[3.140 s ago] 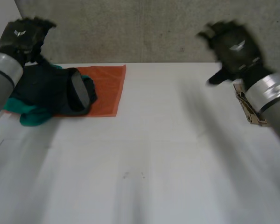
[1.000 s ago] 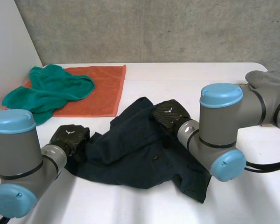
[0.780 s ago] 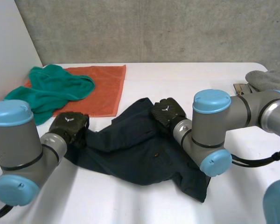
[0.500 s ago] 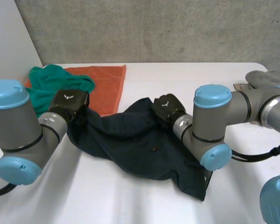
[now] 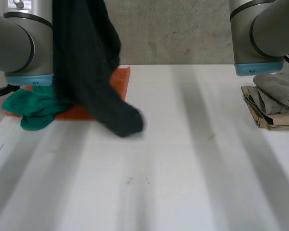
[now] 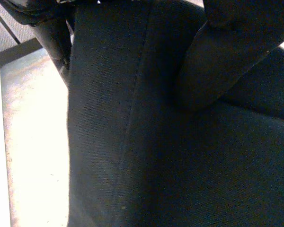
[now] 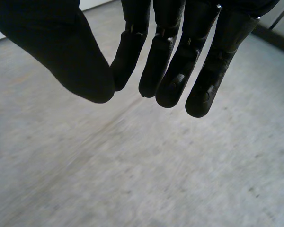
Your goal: Fold the laundry.
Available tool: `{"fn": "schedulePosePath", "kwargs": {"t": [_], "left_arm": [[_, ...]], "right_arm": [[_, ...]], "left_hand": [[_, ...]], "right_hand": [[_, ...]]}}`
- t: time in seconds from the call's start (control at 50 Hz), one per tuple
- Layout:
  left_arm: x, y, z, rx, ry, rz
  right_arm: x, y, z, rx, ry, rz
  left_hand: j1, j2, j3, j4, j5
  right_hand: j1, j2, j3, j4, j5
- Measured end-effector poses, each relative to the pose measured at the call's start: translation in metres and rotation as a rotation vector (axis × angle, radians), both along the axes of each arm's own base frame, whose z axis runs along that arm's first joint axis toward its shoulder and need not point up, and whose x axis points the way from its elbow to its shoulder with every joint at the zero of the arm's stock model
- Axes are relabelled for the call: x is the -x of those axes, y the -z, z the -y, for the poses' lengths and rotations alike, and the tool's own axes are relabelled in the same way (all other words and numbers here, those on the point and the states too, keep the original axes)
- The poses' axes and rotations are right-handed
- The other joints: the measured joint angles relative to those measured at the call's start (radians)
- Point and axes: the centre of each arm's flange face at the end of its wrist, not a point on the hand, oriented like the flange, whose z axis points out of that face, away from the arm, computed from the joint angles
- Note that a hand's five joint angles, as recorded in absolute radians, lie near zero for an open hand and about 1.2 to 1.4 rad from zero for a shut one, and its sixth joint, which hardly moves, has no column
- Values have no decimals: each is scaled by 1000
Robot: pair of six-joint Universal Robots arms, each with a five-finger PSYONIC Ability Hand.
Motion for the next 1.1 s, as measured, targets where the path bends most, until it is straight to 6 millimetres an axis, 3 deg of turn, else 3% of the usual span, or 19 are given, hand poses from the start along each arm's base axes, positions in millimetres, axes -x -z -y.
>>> {"fn": "schedulePosePath", "kwargs": {"t": [0.06, 0.1, 0.14, 0.16, 0.18, 0.2, 0.22, 0.24, 0.36, 0.44, 0.54, 0.62, 0.74, 0.9, 0.98, 1.06, 1.1], "left_arm": [[3, 12, -6, -33, 14, 15], [5, 24, -11, -70, 28, 43], [5, 34, -16, -100, 43, 72], [5, 43, -21, -127, 61, 102], [6, 48, -24, -139, 71, 117], [6, 53, -28, -152, 83, 135], [6, 59, -33, -169, 100, 157], [6, 65, -38, -184, 118, 180], [2, 88, -77, -248, 224, 294], [-4, 89, -98, -267, 253, 324], [-12, 88, -117, -295, 260, 340], [-14, 90, -122, -322, 257, 346], [-13, 92, -123, -344, 258, 348], [-11, 88, -125, -337, 252, 334], [-9, 86, -127, -332, 253, 328], [-7, 84, -129, -330, 256, 323], [-7, 84, -131, -330, 258, 323]], "right_arm": [[0, 7, -6, -43, -11, -24], [-2, 31, -8, -132, -30, -75], [-3, 47, -8, -188, -46, -105], [-5, 65, -8, -248, -68, -136], [-5, 73, -8, -275, -79, -149], [-6, 84, -8, -312, -94, -166], [-6, 98, -8, -363, -116, -187], [-6, 111, -8, -410, -135, -205], [3, 178, -4, -718, -257, -278], [8, 205, -5, -885, -320, -268], [14, 238, -22, -1166, -394, -172], [19, 250, -34, -1308, -411, -83], [33, 250, -52, -1437, -389, 65], [39, 256, -80, -1549, -382, 121], [31, 260, -86, -1586, -414, 164], [9, 269, -91, -1623, -480, 225], [-14, 276, -96, -1630, -543, 238]], "left_hand": [[0, 0, 0, 0, 0], [0, 0, 0, 0, 0], [0, 0, 0, 0, 0], [0, 0, 0, 1, 0], [0, 0, 0, 1, 0], [0, 0, 0, 1, 0], [0, 0, 0, 3, 0], [0, 0, 1, 3, 0], [0, 0, 1, 4, 0], [0, 0, 1, 4, 0], [0, 2, 1, 4, 0], [0, 2, 1, 4, 0], [0, 2, 1, 4, 0], [0, 2, 1, 4, 0], [0, 2, 1, 4, 0], [0, 2, 1, 4, 0], [0, 2, 1, 4, 0]], "right_hand": [[0, 0, 0, 0, 0], [-39, -43, -30, -30, -29], [-242, -261, -260, -237, -225], [-367, -369, -363, -363, -346], [-651, -718, -705, -683, -665], [-651, -718, -705, -683, -665], [-780, -913, -910, -901, -875], [-800, -954, -959, -948, -924], [-800, -957, -968, -951, -934], [-800, -957, -968, -951, -934], [-800, -957, -968, -951, -934], [-800, -957, -968, -951, -934], [-800, -957, -968, -951, -934], [-800, -957, -968, -951, -934], [-800, -957, -968, -951, -934], [-800, -957, -968, -951, -934], [-800, -957, -968, -951, -934]]}}
